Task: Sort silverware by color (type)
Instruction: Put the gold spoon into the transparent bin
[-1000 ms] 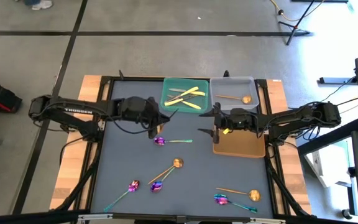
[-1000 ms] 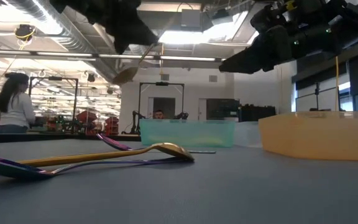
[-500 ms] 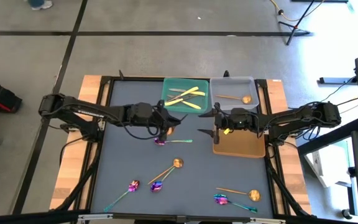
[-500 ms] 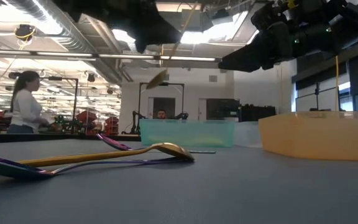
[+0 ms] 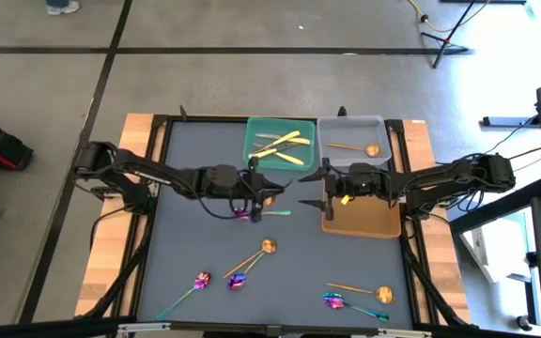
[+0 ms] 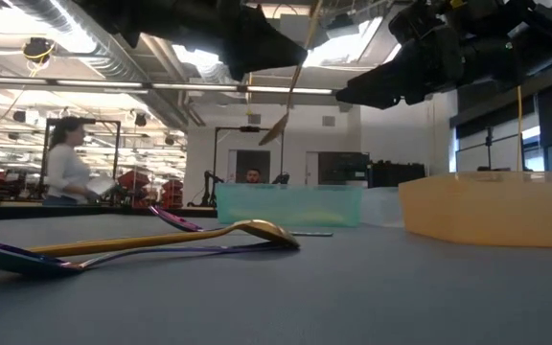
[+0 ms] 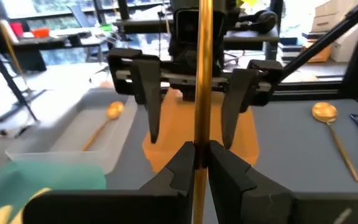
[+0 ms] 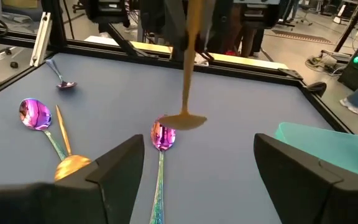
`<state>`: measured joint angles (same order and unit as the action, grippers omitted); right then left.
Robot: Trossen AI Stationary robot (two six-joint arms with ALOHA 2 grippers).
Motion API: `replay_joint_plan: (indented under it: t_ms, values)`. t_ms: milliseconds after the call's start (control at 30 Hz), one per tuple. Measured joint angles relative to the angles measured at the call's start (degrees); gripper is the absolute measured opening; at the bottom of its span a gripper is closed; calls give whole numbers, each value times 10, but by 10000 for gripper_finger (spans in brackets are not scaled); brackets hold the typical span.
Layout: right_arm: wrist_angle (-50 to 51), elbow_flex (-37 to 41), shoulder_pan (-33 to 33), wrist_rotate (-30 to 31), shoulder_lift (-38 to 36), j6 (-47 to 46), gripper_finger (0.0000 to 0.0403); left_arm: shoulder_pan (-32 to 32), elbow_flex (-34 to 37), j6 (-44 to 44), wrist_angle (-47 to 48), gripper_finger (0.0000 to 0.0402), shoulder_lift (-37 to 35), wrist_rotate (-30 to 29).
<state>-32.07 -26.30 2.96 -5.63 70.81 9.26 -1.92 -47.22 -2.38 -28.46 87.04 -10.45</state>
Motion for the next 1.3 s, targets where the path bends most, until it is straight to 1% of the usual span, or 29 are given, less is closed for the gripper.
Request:
replay_joint_plan:
  t_ms: [100,167,300,500,633,733,833,933,1067,1167,1233,1300]
  values:
    - [0,0,0,0,0,0,291,-5,0,-12,-1,31,0,-32]
    - [-4,0,0,0,1,0,291,-7,0,-14,-6,31,0,-41]
    - [-36,0,0,-2,16,0,291,-9,0,-23,-23,31,0,-37]
    - [-95,0,0,-30,57,0,291,-9,0,-28,-24,31,0,-41]
    - [-147,0,1,-29,83,0,291,-9,0,-28,-25,31,0,-40]
    - [-198,0,1,-16,103,-8,291,-10,0,-25,-27,31,0,-30]
    - [-253,-1,1,-15,123,-18,291,-12,0,-24,-28,31,0,-23]
    - [-271,-20,0,-15,146,-26,291,-17,0,-24,-33,31,0,-21]
    - [-267,-57,0,-15,193,-32,290,-23,0,-24,-49,31,0,-21]
    - [-264,-80,0,-24,220,-32,273,-26,0,-24,-50,31,0,-21]
    - [-268,-90,0,-30,228,-31,242,-28,0,-24,-49,31,0,-21]
    - [-264,-91,0,-30,229,-30,197,-31,0,-24,-47,31,0,-21]
